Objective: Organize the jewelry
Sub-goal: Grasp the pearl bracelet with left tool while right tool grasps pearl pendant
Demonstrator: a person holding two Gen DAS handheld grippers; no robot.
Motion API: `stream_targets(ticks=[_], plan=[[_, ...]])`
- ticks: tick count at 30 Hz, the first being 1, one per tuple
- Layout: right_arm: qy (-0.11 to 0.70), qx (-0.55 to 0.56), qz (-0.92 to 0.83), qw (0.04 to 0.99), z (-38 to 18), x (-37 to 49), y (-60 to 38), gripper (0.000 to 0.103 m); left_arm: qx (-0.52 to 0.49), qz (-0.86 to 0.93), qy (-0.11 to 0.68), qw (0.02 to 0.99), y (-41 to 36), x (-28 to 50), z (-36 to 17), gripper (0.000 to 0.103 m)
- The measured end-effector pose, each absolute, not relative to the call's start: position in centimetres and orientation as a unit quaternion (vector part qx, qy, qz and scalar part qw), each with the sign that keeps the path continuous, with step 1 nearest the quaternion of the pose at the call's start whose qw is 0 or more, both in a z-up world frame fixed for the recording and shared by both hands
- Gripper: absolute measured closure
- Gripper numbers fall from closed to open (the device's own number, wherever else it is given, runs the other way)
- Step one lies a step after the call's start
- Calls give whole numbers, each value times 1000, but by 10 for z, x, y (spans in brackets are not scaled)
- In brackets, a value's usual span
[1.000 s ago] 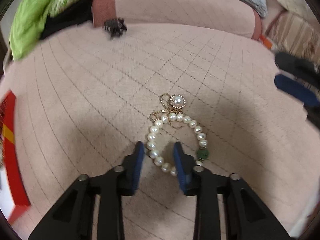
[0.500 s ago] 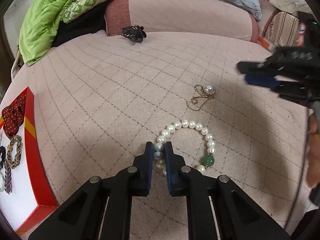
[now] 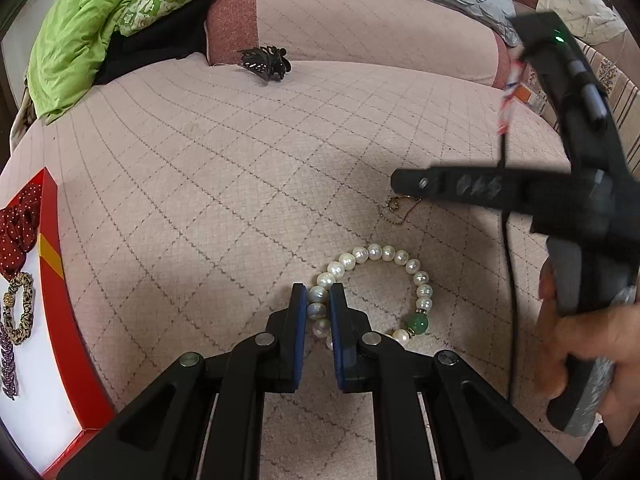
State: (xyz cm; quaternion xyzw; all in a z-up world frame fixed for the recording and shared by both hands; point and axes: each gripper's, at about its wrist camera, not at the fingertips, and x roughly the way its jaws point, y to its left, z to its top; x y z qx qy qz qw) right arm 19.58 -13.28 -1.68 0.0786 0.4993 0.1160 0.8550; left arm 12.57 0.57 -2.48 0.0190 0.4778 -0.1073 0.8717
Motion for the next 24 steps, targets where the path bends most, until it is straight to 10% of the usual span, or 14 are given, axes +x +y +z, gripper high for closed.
stream_targets(ticks=[24], plan=[[411, 109, 149, 893, 50, 161, -151, 82, 0, -118, 412, 904, 11, 125, 9, 92]])
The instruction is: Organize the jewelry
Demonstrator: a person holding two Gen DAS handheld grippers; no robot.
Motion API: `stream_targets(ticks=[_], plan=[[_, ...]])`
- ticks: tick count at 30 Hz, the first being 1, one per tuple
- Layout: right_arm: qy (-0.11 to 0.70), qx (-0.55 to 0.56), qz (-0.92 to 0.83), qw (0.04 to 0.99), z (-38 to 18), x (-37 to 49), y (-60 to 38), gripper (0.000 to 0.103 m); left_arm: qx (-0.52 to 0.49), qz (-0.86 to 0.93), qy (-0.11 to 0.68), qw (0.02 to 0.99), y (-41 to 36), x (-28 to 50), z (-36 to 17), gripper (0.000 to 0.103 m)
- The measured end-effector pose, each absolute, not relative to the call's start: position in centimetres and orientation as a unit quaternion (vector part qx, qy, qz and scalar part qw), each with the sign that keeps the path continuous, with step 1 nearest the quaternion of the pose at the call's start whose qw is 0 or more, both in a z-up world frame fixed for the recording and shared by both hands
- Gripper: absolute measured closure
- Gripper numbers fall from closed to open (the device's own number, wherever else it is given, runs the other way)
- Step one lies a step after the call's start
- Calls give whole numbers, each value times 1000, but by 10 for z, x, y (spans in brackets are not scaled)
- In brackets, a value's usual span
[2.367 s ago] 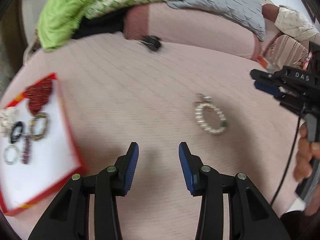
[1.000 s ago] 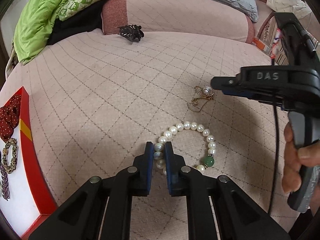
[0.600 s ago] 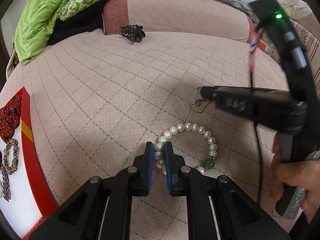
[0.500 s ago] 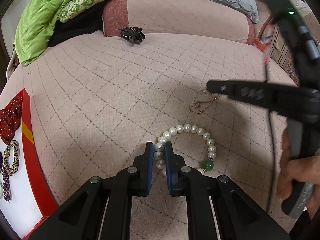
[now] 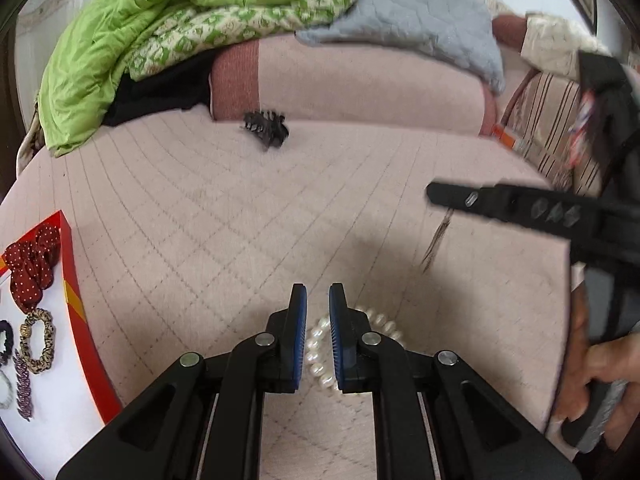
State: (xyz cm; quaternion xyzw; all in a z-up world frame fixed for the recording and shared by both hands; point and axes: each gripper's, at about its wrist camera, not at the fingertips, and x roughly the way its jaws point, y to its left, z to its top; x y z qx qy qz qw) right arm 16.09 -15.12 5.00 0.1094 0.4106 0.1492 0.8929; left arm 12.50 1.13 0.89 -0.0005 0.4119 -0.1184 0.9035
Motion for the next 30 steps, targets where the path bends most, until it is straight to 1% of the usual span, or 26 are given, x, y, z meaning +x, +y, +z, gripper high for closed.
stream_targets(ticks=[2, 4, 5, 11, 14, 16, 17, 18, 19, 21, 26, 30], plan=[[411, 110, 148, 893, 49, 160, -151, 82, -13, -122, 435, 892, 15, 128, 1, 92], [415, 117, 146, 890, 47, 162, -152, 82, -2, -131, 458, 879, 12, 130, -6, 75], [418, 122, 148, 888, 46, 162, -153, 82, 8, -126, 460, 879, 10, 129, -8, 63], [420, 127, 148, 886, 45, 162, -154, 82, 33, -122, 489, 863, 3, 131, -26, 63], [421, 129, 150, 885, 44, 162, -154, 82, 65, -113, 482, 866, -6, 130, -29, 63], [421, 130, 150, 885, 44, 161, -153, 82, 71, -95, 478, 871, -11, 129, -32, 64], [421, 129, 150, 885, 44, 161, -153, 82, 79, -93, 476, 871, -13, 128, -33, 66], [422, 128, 150, 885, 44, 161, -153, 82, 86, -97, 474, 871, -15, 128, -33, 71], [422, 128, 149, 885, 43, 161, -153, 82, 78, -99, 475, 871, -14, 128, -32, 73], [422, 129, 148, 885, 43, 160, -154, 82, 60, -99, 472, 874, -9, 128, -29, 94], [419, 131, 144, 887, 44, 161, -154, 82, 50, -95, 457, 883, -9, 128, -22, 94], [415, 132, 144, 888, 45, 161, -156, 82, 25, -95, 426, 900, -2, 125, -4, 94]])
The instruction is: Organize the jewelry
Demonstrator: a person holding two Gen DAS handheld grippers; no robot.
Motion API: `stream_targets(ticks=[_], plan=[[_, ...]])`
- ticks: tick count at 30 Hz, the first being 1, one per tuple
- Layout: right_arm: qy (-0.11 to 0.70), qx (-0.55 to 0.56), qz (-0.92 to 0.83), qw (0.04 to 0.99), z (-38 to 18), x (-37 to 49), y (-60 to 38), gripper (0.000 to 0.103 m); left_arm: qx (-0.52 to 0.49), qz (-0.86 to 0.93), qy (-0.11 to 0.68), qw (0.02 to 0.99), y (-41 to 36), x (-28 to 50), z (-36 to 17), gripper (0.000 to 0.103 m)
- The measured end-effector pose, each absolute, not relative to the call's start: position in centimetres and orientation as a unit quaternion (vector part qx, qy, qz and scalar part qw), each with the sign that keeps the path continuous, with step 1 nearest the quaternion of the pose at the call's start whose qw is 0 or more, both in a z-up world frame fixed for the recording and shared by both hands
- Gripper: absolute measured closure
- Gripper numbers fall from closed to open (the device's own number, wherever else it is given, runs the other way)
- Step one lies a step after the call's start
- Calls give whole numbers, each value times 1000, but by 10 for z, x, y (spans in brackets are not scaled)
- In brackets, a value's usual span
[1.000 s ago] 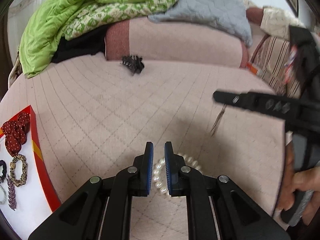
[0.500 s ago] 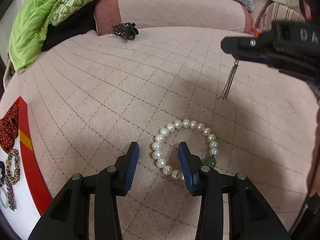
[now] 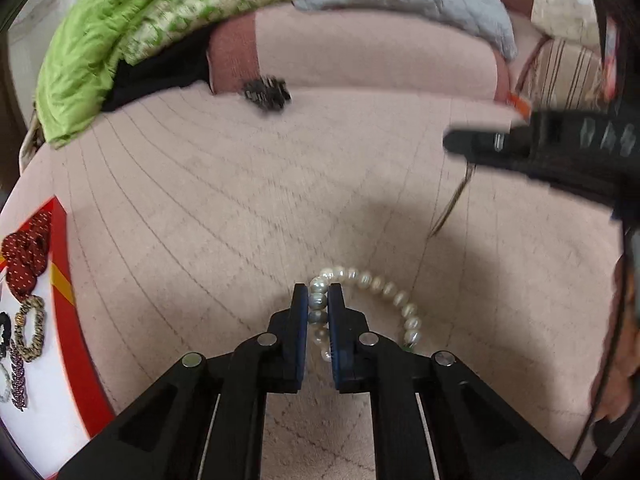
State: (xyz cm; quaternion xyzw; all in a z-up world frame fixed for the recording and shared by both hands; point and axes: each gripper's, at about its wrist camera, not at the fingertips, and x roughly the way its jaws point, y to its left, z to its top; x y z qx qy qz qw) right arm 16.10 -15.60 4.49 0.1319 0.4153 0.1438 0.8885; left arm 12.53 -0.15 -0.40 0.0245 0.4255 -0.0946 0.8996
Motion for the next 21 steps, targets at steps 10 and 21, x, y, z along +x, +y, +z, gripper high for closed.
stream_targets(ticks=[10, 21], plan=[[407, 131, 150, 892, 50, 157, -154, 82, 9, -80, 358, 930, 12, 116, 30, 94], [402, 121, 167, 892, 53, 151, -143, 82, 17, -69, 349, 934, 15, 115, 34, 94]])
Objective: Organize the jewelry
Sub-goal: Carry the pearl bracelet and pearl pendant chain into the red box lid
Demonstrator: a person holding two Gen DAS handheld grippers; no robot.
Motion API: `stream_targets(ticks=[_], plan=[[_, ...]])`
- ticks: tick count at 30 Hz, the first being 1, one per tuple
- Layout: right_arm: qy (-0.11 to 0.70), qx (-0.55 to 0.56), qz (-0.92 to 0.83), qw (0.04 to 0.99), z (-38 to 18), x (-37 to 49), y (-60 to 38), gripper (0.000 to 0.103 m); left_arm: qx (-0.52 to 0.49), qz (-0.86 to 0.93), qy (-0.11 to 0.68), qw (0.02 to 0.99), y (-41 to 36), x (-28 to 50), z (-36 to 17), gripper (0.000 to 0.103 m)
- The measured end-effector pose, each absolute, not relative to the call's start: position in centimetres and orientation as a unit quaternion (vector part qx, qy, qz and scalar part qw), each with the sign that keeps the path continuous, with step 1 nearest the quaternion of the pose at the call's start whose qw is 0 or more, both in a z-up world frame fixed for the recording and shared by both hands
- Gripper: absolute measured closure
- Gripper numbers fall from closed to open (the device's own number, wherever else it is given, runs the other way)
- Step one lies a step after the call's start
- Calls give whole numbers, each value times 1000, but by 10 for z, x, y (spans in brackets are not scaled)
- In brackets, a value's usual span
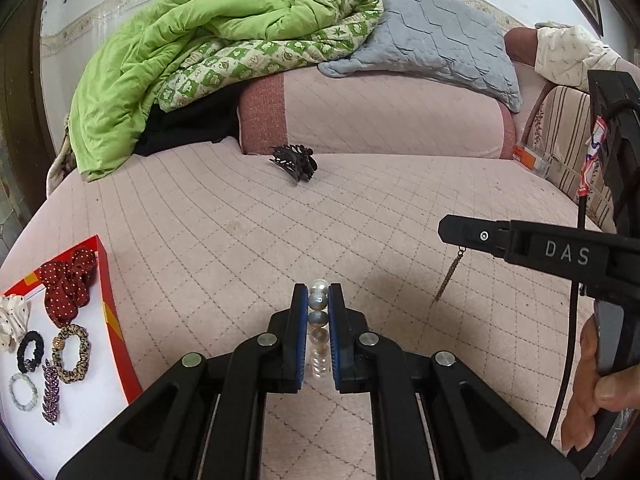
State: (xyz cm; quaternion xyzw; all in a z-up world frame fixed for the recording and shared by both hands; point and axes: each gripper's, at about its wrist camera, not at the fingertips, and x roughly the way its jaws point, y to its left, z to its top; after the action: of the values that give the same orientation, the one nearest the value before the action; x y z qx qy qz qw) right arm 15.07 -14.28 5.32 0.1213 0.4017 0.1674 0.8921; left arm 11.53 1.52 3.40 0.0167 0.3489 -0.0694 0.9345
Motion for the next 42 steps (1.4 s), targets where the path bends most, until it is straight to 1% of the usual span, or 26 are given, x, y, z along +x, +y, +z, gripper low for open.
stream_targets(ticks=[9, 26, 32, 42], plan=[[400, 106, 188, 891, 54, 142, -125, 82, 21, -59, 340, 938, 23, 108, 41, 94], [387, 82, 248, 884, 67, 112, -65, 82, -8, -18, 312, 950, 88, 75, 71, 94], [386, 78, 272, 878, 73, 93, -33, 82, -22, 2, 299, 954, 123, 51, 84, 94], [390, 71, 316, 862, 88, 56, 27, 82, -67, 69, 293, 951, 210, -2, 93, 94]])
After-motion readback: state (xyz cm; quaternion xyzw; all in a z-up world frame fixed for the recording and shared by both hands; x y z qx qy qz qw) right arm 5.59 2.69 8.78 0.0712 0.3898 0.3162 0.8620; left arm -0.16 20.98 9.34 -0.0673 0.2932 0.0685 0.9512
